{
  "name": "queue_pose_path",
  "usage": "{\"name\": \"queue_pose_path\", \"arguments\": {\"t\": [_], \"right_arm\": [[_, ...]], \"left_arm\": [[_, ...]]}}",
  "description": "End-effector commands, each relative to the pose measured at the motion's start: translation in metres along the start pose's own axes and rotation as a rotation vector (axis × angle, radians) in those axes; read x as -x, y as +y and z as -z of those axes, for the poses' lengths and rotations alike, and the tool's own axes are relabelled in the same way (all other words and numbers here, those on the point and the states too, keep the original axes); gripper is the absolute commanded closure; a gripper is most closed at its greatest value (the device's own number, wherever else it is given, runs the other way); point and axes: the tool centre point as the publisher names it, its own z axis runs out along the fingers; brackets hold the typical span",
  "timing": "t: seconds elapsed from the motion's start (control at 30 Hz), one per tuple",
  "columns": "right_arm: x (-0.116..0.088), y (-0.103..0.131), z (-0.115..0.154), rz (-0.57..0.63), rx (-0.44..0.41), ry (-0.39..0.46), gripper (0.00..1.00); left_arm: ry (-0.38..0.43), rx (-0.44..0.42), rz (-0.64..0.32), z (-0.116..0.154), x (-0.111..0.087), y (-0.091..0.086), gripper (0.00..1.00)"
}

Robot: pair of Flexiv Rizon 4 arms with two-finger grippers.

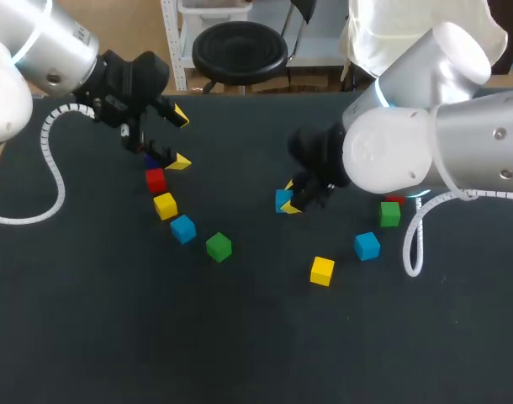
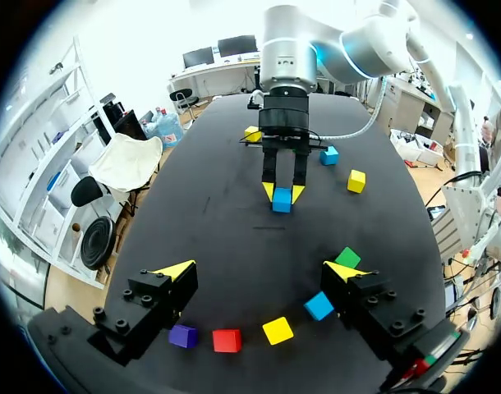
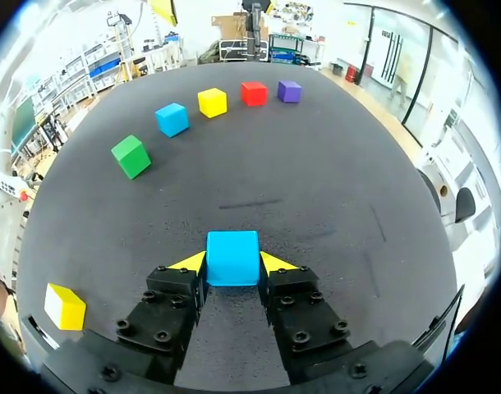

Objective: Place the blue cubes, place green cubes on the blue cubes, place the yellow cubes on the green cubes, then place the red cubes on the yellow cubes, and place purple cube on the red cubes.

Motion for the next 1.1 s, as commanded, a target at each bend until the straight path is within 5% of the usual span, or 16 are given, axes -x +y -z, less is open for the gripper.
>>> {"name": "queue_pose_path", "arguments": {"t": [0.03,0.13,0.2,0.6,1.1], "right_arm": [[-0.001,-0.002,-0.004,-0.004,0.012,-0.005,0.84],[-0.001,-0.002,-0.004,-0.006,0.017,-0.005,0.59],[-0.002,-0.002,-0.004,-0.011,0.022,-0.006,0.0],[-0.008,0.001,0.022,-0.017,-0.027,-0.015,0.0],[-0.026,0.052,0.1,0.046,-0.034,-0.049,0.0]], "left_arm": [[0.002,-0.001,0.0,0.0,0.0,0.0,0.0],[0.002,-0.001,0.0,0.0,0.0,0.0,0.0],[0.002,-0.001,0.0,0.0,0.0,0.0,0.0],[0.002,-0.001,0.0,0.0,0.0,0.0,0.0],[0.002,-0.001,0.0,0.0,0.0,0.0,0.0]]}}
